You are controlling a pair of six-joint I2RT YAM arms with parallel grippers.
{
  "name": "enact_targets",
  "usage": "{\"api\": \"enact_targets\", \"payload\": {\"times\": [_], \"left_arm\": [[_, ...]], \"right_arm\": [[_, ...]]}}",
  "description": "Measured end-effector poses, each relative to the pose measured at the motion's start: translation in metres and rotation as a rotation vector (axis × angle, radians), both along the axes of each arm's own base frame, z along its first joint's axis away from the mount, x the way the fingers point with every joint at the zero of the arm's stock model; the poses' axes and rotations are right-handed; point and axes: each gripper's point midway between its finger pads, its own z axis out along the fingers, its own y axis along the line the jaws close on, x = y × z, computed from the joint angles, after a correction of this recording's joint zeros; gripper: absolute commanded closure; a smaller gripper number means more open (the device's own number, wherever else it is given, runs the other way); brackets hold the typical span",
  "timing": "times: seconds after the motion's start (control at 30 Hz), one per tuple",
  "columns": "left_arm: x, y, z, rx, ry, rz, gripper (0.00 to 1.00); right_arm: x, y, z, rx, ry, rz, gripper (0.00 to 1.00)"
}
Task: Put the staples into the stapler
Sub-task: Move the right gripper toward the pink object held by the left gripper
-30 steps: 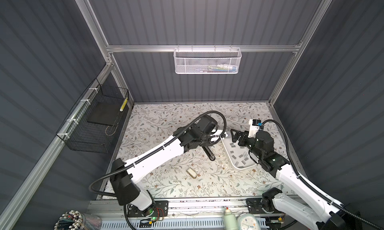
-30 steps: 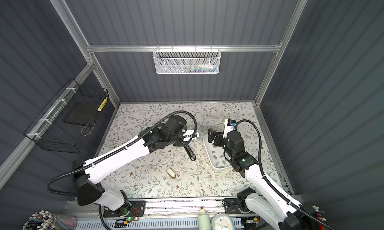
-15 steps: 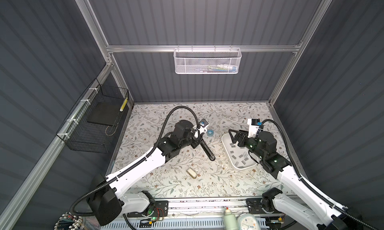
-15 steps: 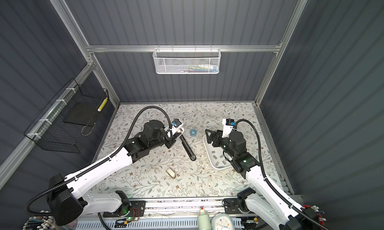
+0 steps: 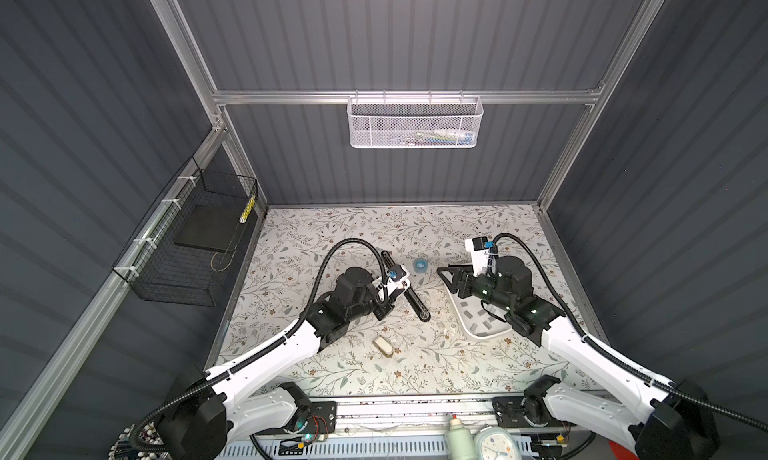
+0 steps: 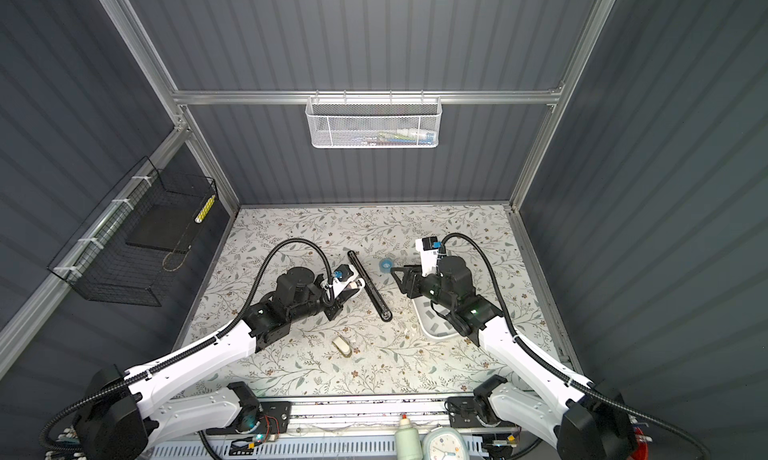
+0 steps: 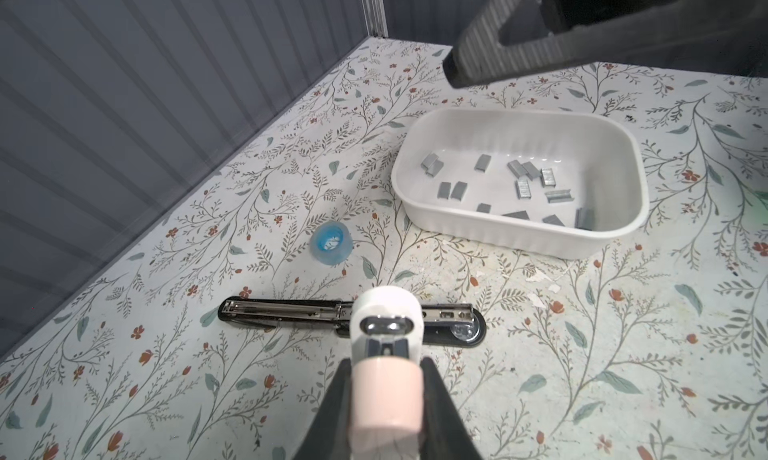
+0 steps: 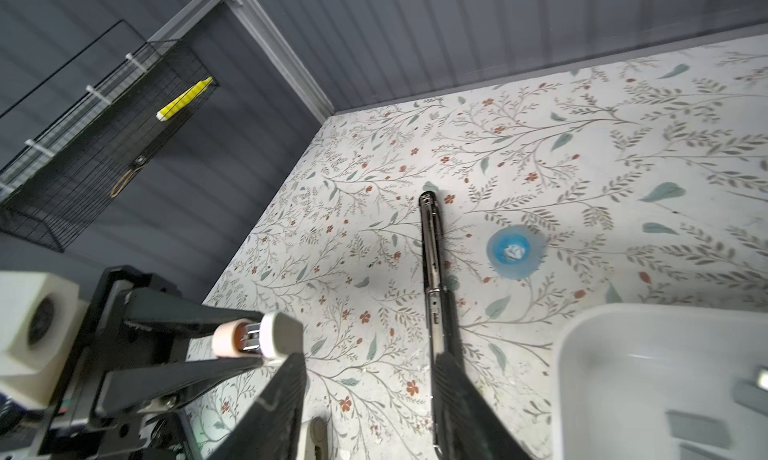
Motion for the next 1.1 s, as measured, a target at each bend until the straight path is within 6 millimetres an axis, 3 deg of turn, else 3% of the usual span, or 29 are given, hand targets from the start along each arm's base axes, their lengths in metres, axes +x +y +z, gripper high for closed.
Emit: {"api": "enact_targets", "payload": {"times": [0.17, 0.47, 0.67, 1.1], "left_arm": [[-0.001, -0.003, 0.000, -0.004, -0.002, -0.018, 1.00], [-0.010, -0.010, 0.000, -0.017, 0.000, -0.087, 1.00], [-0.014, -0.011, -0.002, -0.015, 0.002, -0.110, 1.00], [-0.013, -0.007, -0.008, 0.003, 0.010, -0.096, 1.00]], "right_arm": [[-0.015, 0.027, 0.000, -0.020, -0.011, 0.090, 0.47], [-0.016, 0.056, -0.022, -0.084, 0.035, 0.153, 0.48], [-0.011, 0.060, -0.035, -0.123, 0.069, 0.148, 0.49], [-0.003, 0.068, -0.040, -0.151, 0.091, 0.144, 0.51]]}}
